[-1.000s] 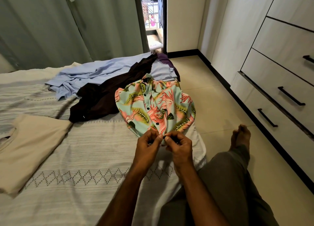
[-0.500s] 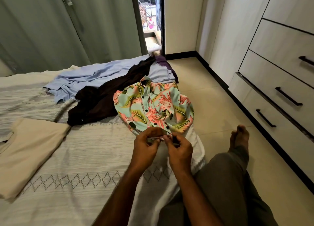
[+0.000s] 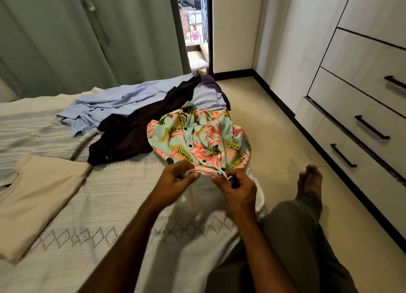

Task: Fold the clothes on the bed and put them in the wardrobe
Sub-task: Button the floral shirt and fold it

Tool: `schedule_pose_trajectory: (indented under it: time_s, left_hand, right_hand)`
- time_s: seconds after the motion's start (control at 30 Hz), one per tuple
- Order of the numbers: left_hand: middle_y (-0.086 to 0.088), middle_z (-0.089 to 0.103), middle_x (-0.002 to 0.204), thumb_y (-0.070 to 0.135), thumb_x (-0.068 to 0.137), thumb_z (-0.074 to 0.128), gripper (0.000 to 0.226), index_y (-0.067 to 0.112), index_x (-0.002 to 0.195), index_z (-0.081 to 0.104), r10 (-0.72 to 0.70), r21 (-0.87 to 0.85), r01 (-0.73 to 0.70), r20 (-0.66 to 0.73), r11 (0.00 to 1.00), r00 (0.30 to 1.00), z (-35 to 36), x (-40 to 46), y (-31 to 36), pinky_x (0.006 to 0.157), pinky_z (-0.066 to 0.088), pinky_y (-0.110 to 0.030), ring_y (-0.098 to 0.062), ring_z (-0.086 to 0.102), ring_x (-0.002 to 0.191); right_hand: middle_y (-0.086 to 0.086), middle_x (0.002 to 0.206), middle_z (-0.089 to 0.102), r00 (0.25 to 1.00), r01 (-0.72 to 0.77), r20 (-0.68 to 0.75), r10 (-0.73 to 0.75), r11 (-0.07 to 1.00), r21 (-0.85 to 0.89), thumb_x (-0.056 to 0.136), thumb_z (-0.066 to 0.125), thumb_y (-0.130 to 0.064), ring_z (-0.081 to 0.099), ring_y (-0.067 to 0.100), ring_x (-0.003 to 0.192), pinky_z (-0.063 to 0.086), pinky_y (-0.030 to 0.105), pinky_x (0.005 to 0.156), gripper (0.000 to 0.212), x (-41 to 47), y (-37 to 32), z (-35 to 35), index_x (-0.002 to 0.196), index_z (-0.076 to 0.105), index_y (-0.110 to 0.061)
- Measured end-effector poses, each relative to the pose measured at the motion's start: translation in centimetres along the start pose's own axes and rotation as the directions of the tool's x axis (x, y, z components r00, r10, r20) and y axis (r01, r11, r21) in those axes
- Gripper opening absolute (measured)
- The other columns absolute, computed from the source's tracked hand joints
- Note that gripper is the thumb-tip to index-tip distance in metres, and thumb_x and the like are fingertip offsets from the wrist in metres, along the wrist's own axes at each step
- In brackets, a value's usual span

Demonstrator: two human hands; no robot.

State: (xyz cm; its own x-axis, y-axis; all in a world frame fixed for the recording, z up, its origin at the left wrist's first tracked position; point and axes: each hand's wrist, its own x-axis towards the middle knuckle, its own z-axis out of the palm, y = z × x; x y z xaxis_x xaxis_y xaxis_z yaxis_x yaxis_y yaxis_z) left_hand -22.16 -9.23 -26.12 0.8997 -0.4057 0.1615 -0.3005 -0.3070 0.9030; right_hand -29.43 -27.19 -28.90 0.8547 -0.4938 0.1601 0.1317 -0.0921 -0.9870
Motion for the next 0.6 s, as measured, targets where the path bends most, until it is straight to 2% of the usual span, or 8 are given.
schedule_pose_trajectory:
  time_s: [0.07, 0.13, 0.2, 0.27, 0.37, 0.47, 0.5, 0.6]
  left_hand:
    - [-0.014, 0.064, 0.073, 0.014, 0.087, 0.076, 0.016, 0.001, 0.086, 0.067, -0.032, -0.142, 0.03, -0.018, 0.989, 0.999, -2.8, 0.6, 0.9, 0.061, 0.049, -0.027, -0.016, 0.06, 0.07]
    - [-0.009, 0.071, 0.076, 0.01, 0.081, 0.076, 0.016, -0.002, 0.087, 0.069, -0.065, -0.231, 0.059, -0.016, 0.971, 0.998, -5.5, 1.3, 1.3, 0.063, 0.053, -0.023, -0.014, 0.067, 0.073]
    - [-0.012, 0.073, 0.083, 0.019, 0.079, 0.081, 0.026, -0.002, 0.09, 0.071, -0.055, -0.216, 0.059, 0.026, 0.975, 0.998, -8.0, 1.9, 1.7, 0.069, 0.056, -0.025, -0.016, 0.07, 0.08]
    - [-0.021, 0.072, 0.09, 0.029, 0.078, 0.085, 0.038, -0.003, 0.093, 0.071, -0.045, -0.164, 0.058, 0.081, 0.985, 0.996, -9.8, 2.5, 2.1, 0.074, 0.058, -0.03, -0.021, 0.071, 0.086]
    - [-0.021, 0.072, 0.098, 0.017, 0.081, 0.079, 0.032, -0.007, 0.098, 0.068, -0.039, -0.139, 0.054, 0.103, 0.989, 0.994, -12.1, 3.1, 3.7, 0.071, 0.058, -0.028, -0.02, 0.07, 0.086]
    - [-0.022, 0.07, 0.107, 0.03, 0.071, 0.09, 0.058, -0.012, 0.102, 0.066, -0.01, -0.227, 0.05, 0.175, 0.973, 0.985, -14.4, 3.6, 5.3, 0.077, 0.059, -0.031, -0.025, 0.069, 0.091]
    - [-0.023, 0.069, 0.1, 0.031, 0.068, 0.091, 0.056, -0.01, 0.096, 0.067, 0.0, -0.271, 0.06, 0.216, 0.961, 0.976, -15.2, 3.7, 5.9, 0.075, 0.059, -0.031, -0.028, 0.068, 0.088]
    - [-0.017, 0.061, 0.078, 0.014, 0.077, 0.084, 0.017, 0.005, 0.081, 0.07, -0.031, -0.276, 0.115, 0.29, 0.954, 0.956, -17.3, 5.1, 7.9, 0.065, 0.049, -0.032, -0.03, 0.057, 0.075]
  right_hand:
    - [-0.004, 0.072, 0.071, 0.988, 0.016, 0.152, -0.01, 0.999, -0.038, 0.069, 0.09, -0.026, 0.063, 0.006, 0.064, 0.052, 0.022, 0.059, 0.02, 1.2, -0.1, -1.0, 0.079, 0.073, -0.023]
    - [-0.007, 0.075, 0.074, 0.947, 0.041, 0.32, 0.016, 0.985, -0.17, 0.074, 0.088, -0.019, 0.068, 0.003, 0.073, 0.054, 0.019, 0.066, 0.016, 2.8, -0.1, -2.3, 0.084, 0.076, -0.022]
    - [-0.01, 0.079, 0.073, 0.904, 0.122, 0.427, 0.023, 0.943, -0.31, 0.079, 0.085, -0.019, 0.067, -0.001, 0.078, 0.051, 0.015, 0.067, 0.014, 4.5, -0.4, -3.5, 0.091, 0.077, -0.022]
    - [-0.01, 0.081, 0.073, 0.876, 0.211, 0.482, -0.015, 0.911, -0.354, 0.082, 0.083, -0.021, 0.065, -0.001, 0.077, 0.048, 0.014, 0.066, 0.013, 6.1, -1.2, -4.6, 0.094, 0.078, -0.02]
    - [-0.006, 0.077, 0.074, 0.856, 0.247, 0.515, -0.051, 0.915, -0.319, 0.079, 0.084, -0.022, 0.064, 0.001, 0.074, 0.047, 0.011, 0.067, 0.012, 8.1, -3.8, -5.9, 0.087, 0.081, -0.013]
    - [-0.008, 0.076, 0.074, 0.822, 0.258, 0.566, -0.064, 0.928, -0.27, 0.077, 0.081, -0.029, 0.065, 0.002, 0.077, 0.046, 0.009, 0.071, 0.014, 9.6, -7.7, -7.1, 0.083, 0.081, -0.016]
    - [-0.005, 0.078, 0.075, 0.799, 0.249, 0.597, -0.069, 0.942, -0.224, 0.078, 0.078, -0.029, 0.067, 0.007, 0.079, 0.05, 0.012, 0.073, 0.015, 9.9, -9.2, -7.2, 0.084, 0.08, -0.015]
    - [0.005, 0.084, 0.076, 0.766, 0.143, 0.641, -0.05, 0.985, -0.095, 0.079, 0.074, -0.023, 0.073, 0.018, 0.081, 0.057, 0.023, 0.068, 0.015, 12.0, -13.3, -6.7, 0.084, 0.077, -0.009]
